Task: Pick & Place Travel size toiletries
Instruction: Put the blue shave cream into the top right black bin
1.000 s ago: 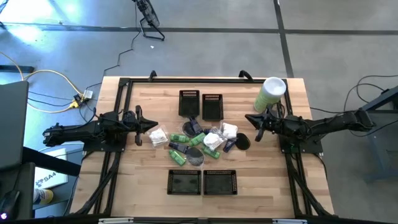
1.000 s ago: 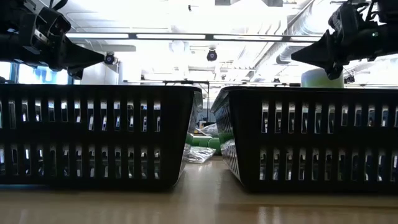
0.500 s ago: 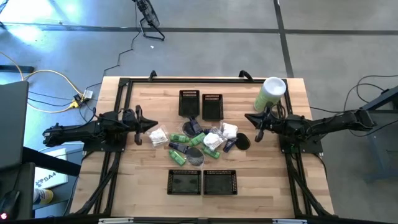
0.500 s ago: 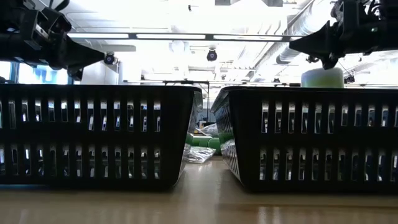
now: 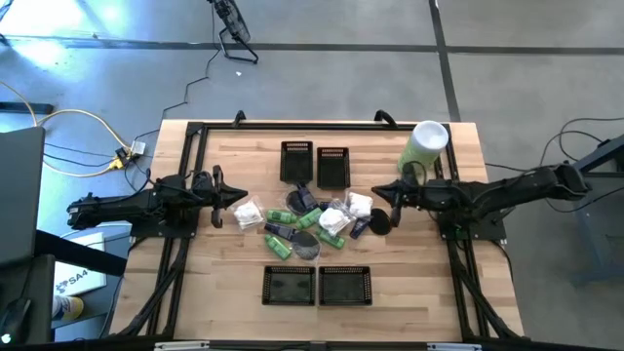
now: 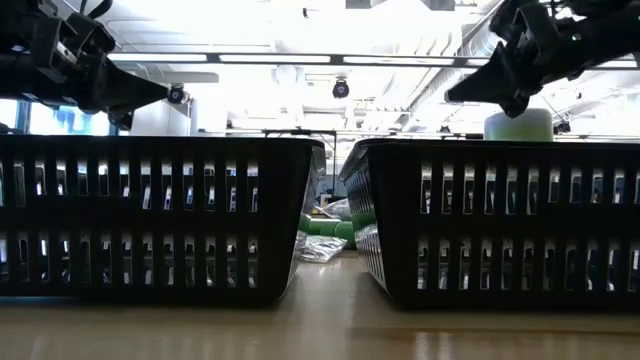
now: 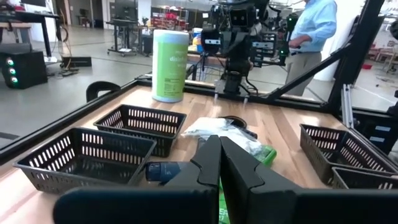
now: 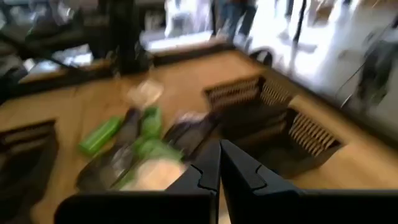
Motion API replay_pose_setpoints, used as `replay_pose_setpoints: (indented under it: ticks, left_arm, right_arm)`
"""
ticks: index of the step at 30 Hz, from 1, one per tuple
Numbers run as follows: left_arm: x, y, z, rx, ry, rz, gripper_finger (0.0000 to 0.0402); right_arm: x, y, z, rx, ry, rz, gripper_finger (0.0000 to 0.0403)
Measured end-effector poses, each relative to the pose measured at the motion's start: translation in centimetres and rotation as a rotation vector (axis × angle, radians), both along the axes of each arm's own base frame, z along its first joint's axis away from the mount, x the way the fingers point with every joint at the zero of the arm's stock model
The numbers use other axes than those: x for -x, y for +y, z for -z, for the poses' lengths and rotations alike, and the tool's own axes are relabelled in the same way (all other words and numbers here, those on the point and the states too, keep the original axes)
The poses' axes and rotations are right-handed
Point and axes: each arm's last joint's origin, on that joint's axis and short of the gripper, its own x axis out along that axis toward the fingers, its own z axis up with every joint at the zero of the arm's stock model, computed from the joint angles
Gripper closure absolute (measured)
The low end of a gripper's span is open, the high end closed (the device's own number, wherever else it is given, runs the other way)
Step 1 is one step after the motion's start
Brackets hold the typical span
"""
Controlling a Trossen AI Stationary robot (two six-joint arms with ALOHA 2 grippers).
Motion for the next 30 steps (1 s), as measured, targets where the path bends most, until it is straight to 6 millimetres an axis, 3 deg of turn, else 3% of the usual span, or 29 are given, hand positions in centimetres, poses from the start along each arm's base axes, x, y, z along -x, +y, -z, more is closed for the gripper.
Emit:
replay_pose_setpoints:
  ticks: [4, 14, 30]
  left_arm:
    - [0.0, 0.0, 0.0, -0.012, 0.002, -0.001, 0.0402]
    - [0.0, 0.0, 0.0, -0.069, 0.012, -0.005, 0.0401]
    - [0.0, 0.0, 0.0, -0.06, 0.012, -0.004, 0.0402]
  right_arm:
    - [-0.8, 0.3, -0.3, -0.075, 0.153, -0.055, 0.0401]
    - [-2.9, 0.9, -0.5, -0.034, 0.414, -0.218, 0.0401]
    - [-8.9, 2.0, 0.7, 0.009, 0.729, -0.492, 0.04]
